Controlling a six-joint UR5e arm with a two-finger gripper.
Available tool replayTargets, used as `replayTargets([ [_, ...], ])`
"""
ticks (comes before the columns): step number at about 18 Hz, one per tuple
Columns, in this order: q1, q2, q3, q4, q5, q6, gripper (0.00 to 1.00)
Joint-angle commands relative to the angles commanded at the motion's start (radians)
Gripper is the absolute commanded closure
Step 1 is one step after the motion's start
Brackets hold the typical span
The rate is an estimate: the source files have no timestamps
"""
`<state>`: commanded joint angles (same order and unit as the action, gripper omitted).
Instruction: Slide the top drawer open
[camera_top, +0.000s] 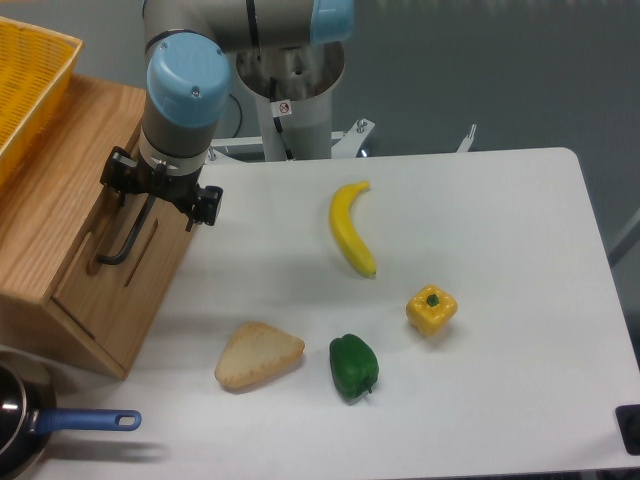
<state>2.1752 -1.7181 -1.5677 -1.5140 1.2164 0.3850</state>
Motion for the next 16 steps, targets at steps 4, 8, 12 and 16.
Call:
replayTargets([
  [4, 0.005, 0.000, 0.003, 0.000, 0.000, 0.002, 0.00],
  [8, 0.009, 0.002, 0.005, 0.000, 0.000, 0.003, 0.00],
  [12, 0.012, 0.000, 0.003, 0.000, 0.000, 0.003, 0.00],
  [16, 0.012, -0.005, 0.003, 0.000, 0.003, 0.003, 0.00],
])
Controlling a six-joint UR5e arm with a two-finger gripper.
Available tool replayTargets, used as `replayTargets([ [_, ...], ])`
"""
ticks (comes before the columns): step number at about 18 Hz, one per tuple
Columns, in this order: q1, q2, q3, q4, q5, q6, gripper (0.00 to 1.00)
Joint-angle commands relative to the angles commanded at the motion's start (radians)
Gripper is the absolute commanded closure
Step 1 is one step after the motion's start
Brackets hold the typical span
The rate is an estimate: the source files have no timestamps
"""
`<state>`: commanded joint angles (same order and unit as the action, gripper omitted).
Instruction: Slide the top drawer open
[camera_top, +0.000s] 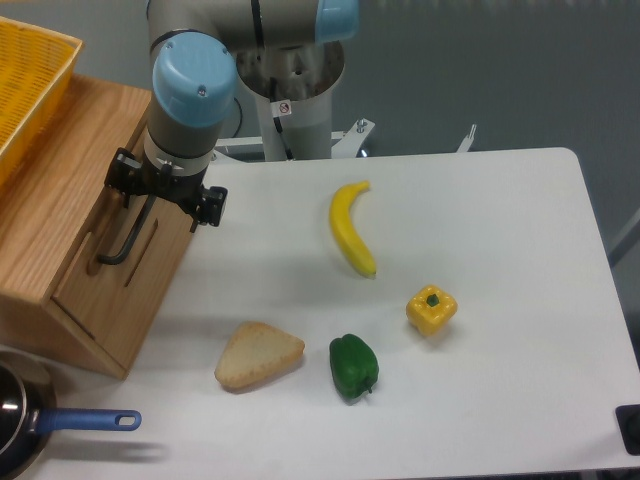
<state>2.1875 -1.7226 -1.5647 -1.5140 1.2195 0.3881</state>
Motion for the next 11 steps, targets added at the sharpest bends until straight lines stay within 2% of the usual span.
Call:
replayTargets([
  [11, -0.002, -0.021, -0.002, 0.008, 0.005, 0.009, 0.00],
])
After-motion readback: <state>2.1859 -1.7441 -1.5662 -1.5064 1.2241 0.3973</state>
